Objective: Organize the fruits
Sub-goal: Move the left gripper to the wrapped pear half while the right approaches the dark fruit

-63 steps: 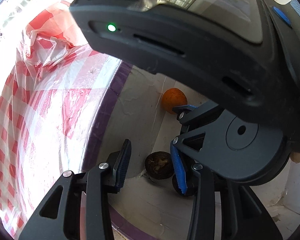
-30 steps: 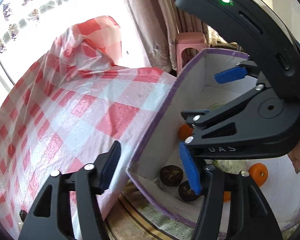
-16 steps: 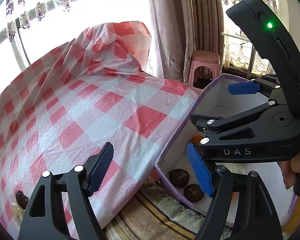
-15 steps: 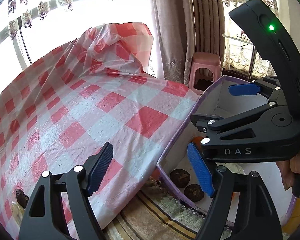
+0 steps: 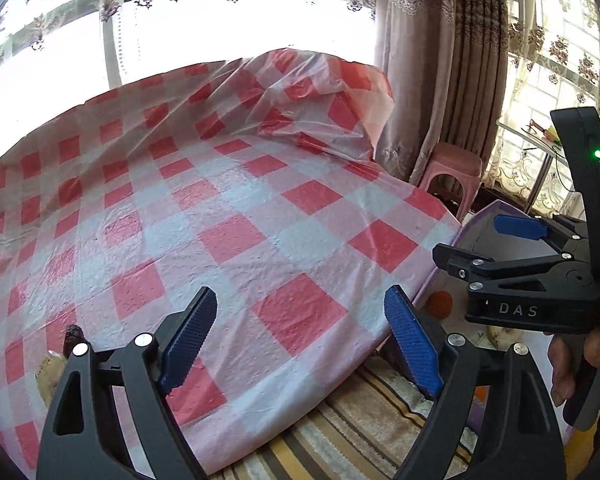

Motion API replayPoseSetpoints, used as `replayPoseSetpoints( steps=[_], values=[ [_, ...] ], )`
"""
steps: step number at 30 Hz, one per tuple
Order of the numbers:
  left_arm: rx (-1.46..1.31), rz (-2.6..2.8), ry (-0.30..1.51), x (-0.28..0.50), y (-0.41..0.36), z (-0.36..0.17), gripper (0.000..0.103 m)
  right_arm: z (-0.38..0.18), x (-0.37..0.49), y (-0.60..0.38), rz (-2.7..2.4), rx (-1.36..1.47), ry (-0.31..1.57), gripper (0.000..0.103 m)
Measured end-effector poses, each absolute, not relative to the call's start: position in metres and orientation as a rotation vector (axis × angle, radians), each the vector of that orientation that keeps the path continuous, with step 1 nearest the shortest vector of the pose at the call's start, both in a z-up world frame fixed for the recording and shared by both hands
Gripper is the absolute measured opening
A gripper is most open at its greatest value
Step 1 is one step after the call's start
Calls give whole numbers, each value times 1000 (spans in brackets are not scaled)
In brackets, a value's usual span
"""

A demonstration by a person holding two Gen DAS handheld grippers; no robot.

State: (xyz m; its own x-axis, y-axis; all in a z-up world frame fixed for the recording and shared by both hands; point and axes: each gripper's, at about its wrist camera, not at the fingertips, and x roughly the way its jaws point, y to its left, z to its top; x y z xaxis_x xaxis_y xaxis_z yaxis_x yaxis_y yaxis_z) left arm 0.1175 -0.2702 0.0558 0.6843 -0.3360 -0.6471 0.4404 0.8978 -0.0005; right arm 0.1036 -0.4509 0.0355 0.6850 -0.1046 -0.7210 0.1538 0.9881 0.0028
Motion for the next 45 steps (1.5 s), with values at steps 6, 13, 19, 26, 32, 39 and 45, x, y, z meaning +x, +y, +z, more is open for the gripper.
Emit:
replayPoseSetpoints(
  steps=[6,13,19,26,32,39,45],
  values=[
    [92,-362,695,125,-229,59,84,35,107,-428,-89,73,806,93],
    [33,-298,705,129,-184,60,87,33,111,-393,-22,71,805,93],
    [-12,-231,700,130,-145,59,87,30,115,-364,21,71,803,93],
    [-60,-156,715,130,-98,53,88,26,117,-335,63,63,801,93],
    [-101,-143,762,129,-73,42,88,26,121,-317,81,55,797,93],
    [-88,-145,818,133,-72,29,88,26,128,-299,98,32,794,93],
    [-85,-142,844,137,-71,21,88,26,135,-286,105,18,793,93]
  ],
)
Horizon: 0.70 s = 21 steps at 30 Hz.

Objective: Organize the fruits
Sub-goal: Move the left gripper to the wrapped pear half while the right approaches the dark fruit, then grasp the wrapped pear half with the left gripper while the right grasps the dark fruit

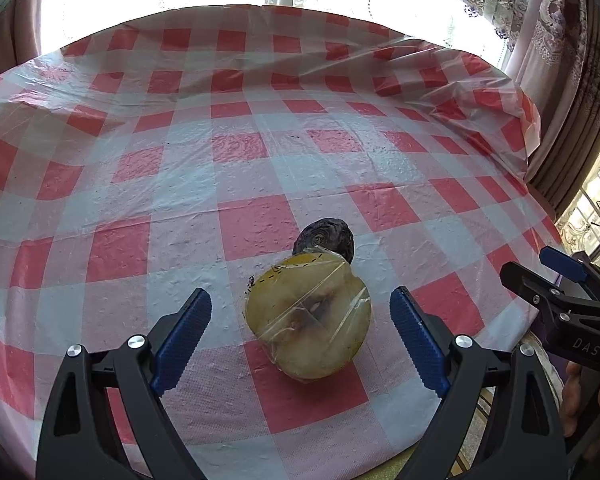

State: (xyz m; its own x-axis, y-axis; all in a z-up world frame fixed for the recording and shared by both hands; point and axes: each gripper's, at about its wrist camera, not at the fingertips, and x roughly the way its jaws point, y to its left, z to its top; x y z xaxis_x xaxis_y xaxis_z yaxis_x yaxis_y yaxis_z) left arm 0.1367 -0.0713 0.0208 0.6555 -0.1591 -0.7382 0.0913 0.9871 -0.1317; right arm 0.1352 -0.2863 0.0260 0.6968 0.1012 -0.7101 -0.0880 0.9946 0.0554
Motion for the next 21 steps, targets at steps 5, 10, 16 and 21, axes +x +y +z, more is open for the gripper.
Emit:
replayPoseSetpoints(
  steps=[5,10,16,21],
  values=[
    [-86,-144,860,140,-70,16,84,23,141,-278,116,-2,805,93],
    [-63,-153,861,139,-72,16,78,22,145,-272,123,-6,810,93],
    [-32,-173,866,136,-75,15,63,23,148,-262,136,-18,807,93],
    [-39,-172,861,134,-71,16,61,25,149,-253,149,-27,802,94]
  ],
)
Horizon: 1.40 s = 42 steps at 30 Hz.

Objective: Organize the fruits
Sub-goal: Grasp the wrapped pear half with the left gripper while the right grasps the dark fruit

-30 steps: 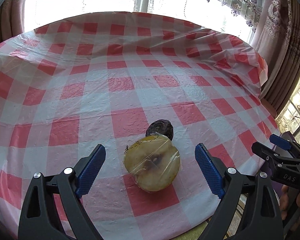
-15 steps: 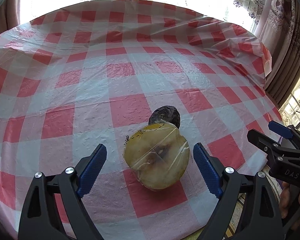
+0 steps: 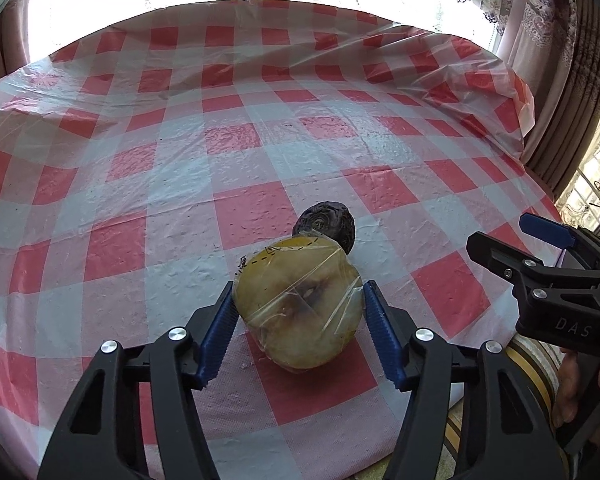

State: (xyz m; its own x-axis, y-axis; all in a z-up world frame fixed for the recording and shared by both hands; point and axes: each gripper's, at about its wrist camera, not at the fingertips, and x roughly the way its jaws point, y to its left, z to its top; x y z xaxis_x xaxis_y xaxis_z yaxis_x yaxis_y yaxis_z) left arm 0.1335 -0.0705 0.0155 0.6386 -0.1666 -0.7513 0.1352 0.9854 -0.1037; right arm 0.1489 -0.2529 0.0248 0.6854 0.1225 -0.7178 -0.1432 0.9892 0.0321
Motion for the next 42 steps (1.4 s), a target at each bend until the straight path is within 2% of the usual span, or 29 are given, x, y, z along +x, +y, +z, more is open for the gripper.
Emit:
replayPoseSetpoints(
  steps=[12,21,31,33,35,37,42],
  values=[
    [-177,-43,812,128,-20,20,60,31,150,-208,241,-89,775,94],
    [-230,20,785,125,6,21,60,26,151,-147,293,-323,755,93],
    [-251,25,779,124,15,19,60,15,155,-107,296,-491,726,87],
    [-251,24,779,124,15,19,60,14,157,-104,292,-507,725,83],
    [-250,24,780,124,15,19,60,11,160,-103,294,-510,736,75],
    [-250,25,779,124,15,18,60,8,164,-103,305,-504,761,60],
    [-245,23,782,125,14,18,60,6,168,-104,328,-479,781,54]
  ],
)
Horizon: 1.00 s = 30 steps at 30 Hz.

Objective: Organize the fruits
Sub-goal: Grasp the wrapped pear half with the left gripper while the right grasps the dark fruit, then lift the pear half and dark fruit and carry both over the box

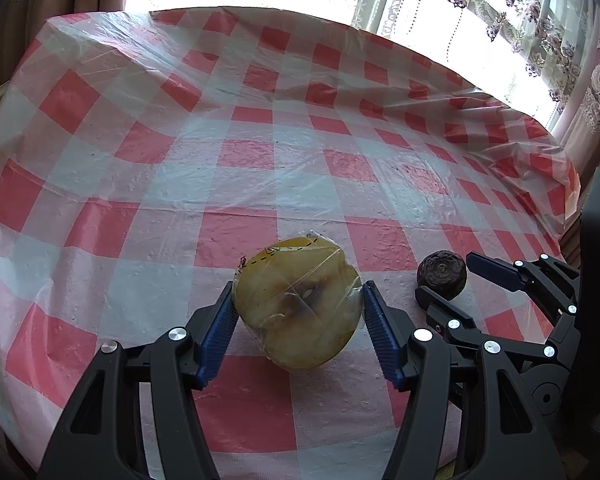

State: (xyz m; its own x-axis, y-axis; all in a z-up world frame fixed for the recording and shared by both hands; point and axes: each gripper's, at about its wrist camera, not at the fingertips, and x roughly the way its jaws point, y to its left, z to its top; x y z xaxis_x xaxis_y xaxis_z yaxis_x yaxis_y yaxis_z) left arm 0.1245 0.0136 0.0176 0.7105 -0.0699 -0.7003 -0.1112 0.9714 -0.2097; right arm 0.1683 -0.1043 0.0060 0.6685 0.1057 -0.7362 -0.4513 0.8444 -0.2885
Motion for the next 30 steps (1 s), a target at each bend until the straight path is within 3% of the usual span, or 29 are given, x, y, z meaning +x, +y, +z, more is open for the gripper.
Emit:
replayPoseSetpoints(
  steps=[4,30],
  values=[
    [-242,23,783,125,13,17,60,6,169,-104,363,-460,788,42],
    [-78,29,770,122,-28,27,60,16,164,-166,359,-215,806,41]
  ],
)
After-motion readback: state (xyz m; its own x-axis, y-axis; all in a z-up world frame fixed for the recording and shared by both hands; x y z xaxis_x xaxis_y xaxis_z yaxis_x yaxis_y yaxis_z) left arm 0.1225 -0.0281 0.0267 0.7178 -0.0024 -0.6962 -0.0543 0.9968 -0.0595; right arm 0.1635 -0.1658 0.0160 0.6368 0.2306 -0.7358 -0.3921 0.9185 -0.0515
